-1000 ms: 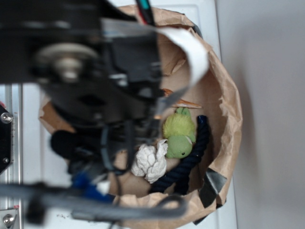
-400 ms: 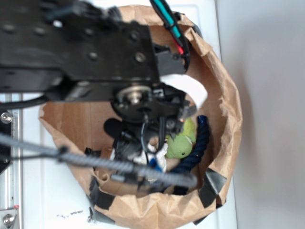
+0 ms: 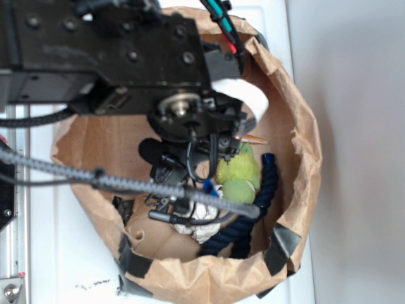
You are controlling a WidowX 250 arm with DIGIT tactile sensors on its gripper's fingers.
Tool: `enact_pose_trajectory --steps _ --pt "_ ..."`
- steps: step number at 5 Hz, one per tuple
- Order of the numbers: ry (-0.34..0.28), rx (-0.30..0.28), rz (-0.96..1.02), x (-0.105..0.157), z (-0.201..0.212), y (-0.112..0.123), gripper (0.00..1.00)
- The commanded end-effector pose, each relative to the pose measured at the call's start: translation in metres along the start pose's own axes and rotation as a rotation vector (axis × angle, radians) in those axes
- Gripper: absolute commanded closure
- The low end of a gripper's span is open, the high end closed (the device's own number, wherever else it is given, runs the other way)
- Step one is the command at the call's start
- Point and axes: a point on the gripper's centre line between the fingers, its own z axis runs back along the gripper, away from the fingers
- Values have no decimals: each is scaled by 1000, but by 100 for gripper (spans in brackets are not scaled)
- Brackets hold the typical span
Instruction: Grab the shell.
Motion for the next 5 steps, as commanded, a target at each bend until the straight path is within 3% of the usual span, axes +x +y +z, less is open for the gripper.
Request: enact_pose_trajectory --steps 1,2,3,5 --pt "-43 24 10 7 15 3 0" --pt "-43 24 10 7 15 3 0" --pt "-98 61 -2 14 -11 6 0" --pt "-101 79 -12 23 -38 22 0"
